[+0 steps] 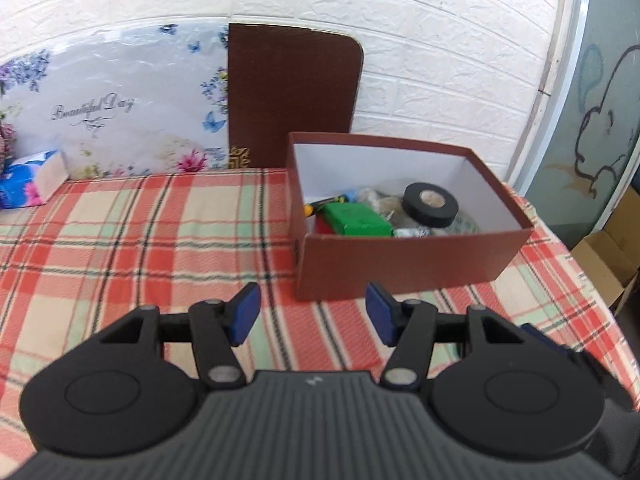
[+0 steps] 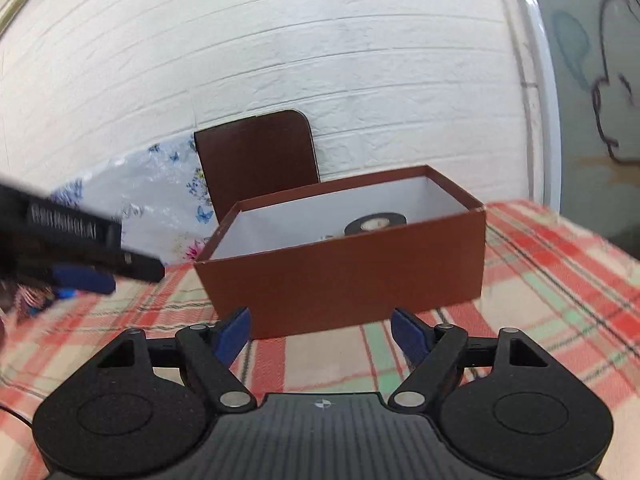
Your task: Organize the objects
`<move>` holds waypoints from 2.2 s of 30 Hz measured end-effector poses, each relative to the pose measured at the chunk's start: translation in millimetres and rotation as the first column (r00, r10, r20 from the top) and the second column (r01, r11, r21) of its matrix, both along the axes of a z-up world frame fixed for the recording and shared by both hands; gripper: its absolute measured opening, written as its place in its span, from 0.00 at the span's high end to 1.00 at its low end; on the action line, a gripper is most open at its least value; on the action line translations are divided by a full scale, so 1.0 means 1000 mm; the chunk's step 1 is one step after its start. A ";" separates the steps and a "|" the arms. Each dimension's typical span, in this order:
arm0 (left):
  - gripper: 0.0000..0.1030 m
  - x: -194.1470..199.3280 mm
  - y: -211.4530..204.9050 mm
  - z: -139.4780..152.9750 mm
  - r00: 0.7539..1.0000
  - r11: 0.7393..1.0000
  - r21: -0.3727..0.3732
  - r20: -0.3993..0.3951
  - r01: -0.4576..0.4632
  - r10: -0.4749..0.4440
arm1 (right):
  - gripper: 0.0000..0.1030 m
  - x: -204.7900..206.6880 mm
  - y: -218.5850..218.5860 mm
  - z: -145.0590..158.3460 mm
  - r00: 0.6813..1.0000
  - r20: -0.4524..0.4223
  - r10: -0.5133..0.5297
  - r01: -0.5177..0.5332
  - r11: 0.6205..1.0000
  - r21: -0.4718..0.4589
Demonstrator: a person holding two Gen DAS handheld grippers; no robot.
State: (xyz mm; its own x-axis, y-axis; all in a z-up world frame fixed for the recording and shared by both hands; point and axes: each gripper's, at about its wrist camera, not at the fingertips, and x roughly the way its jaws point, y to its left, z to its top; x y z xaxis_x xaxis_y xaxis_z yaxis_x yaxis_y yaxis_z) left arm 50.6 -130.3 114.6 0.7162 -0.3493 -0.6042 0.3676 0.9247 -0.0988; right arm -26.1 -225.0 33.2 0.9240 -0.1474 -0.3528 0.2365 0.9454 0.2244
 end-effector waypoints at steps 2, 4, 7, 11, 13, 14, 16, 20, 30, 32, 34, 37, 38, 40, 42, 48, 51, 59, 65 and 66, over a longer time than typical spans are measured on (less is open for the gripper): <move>0.38 -0.013 0.003 -0.002 1.000 0.999 0.034 0.010 -0.011 0.011 | 0.19 -0.016 0.000 0.006 1.000 0.004 -0.010 0.010 0.999 0.038; 0.30 -0.026 0.006 -0.004 1.000 0.998 0.061 0.016 -0.021 0.020 | 0.10 -0.032 -0.001 0.009 1.000 0.007 -0.024 0.024 0.998 0.066; 0.18 -0.048 0.012 -0.007 0.998 0.995 0.096 0.046 -0.035 0.030 | 0.06 -0.050 0.000 0.010 0.999 0.021 -0.027 0.024 0.994 0.111; 0.11 -0.073 0.019 -0.015 0.997 0.991 0.124 0.063 -0.055 0.047 | 0.05 -0.079 0.010 0.008 1.000 0.022 -0.011 0.008 0.992 0.122; 0.08 -0.083 0.023 -0.020 0.997 0.989 0.132 0.059 -0.061 0.053 | 0.05 -0.090 0.015 0.006 1.000 0.019 -0.002 -0.001 0.993 0.122; 0.07 -0.089 0.024 -0.023 0.997 0.989 0.135 0.057 -0.063 0.056 | 0.05 -0.096 0.018 0.005 1.000 0.018 0.001 -0.004 0.993 0.122; 0.04 -0.099 0.027 -0.027 0.997 0.988 0.138 0.056 -0.069 0.062 | 0.05 -0.105 0.022 0.003 1.000 0.018 0.007 -0.009 0.992 0.124; 0.00 -0.118 0.028 -0.032 0.996 0.987 0.148 0.062 -0.067 0.058 | 0.04 -0.119 0.027 0.001 1.000 0.021 0.010 -0.013 0.992 0.124; 0.00 -0.105 0.012 -0.040 0.998 0.981 0.187 0.033 -0.051 0.045 | 0.03 -0.104 0.018 0.000 1.000 0.008 -0.027 0.026 0.991 0.130; 0.00 -0.099 0.011 -0.041 0.998 0.980 0.189 0.035 -0.061 0.055 | 0.03 -0.096 0.016 -0.001 1.000 -0.001 -0.029 0.029 0.991 0.132; 0.00 -0.095 0.012 -0.042 0.997 0.977 0.201 0.053 -0.072 0.063 | 0.03 -0.088 0.014 -0.002 1.000 -0.008 -0.027 0.028 0.989 0.144; 0.00 -0.090 0.016 -0.045 0.996 0.974 0.212 0.045 -0.080 0.072 | 0.02 -0.077 0.014 -0.001 0.999 -0.030 -0.011 0.015 0.989 0.144; 0.00 -0.088 0.018 -0.045 0.997 0.975 0.205 0.035 -0.082 0.076 | 0.01 -0.073 0.013 0.000 0.999 -0.038 -0.007 0.012 0.990 0.139; 0.00 -0.085 0.021 -0.045 0.996 0.977 0.196 0.023 -0.088 0.086 | 0.01 -0.065 0.012 0.005 0.998 -0.056 0.009 -0.002 0.992 0.124; 0.00 -0.082 0.022 -0.042 0.995 0.976 0.190 0.027 -0.102 0.099 | 0.01 -0.060 0.011 0.013 0.998 -0.056 0.024 -0.018 0.994 0.105; 0.00 -0.078 0.022 -0.034 0.993 0.973 0.200 0.046 -0.112 0.105 | 0.01 -0.060 0.017 0.024 0.999 -0.028 0.025 -0.023 0.998 0.060; 0.00 -0.077 0.021 -0.036 0.994 0.971 0.212 0.042 -0.108 0.102 | 0.01 -0.065 0.020 0.018 1.000 -0.019 -0.002 0.003 0.997 0.076; 0.00 -0.069 0.020 -0.042 0.992 0.966 0.228 0.028 -0.125 0.122 | 0.01 -0.071 0.022 0.013 0.994 0.036 -0.102 0.100 0.993 0.061; 0.00 -0.068 0.013 -0.047 0.992 0.956 0.265 0.020 -0.125 0.124 | 0.01 -0.066 0.024 0.006 0.997 0.012 -0.080 0.079 0.995 0.064; 0.00 -0.069 0.012 -0.047 0.993 0.956 0.269 0.019 -0.119 0.118 | 0.01 -0.065 0.024 0.005 0.997 0.008 -0.077 0.076 0.995 0.067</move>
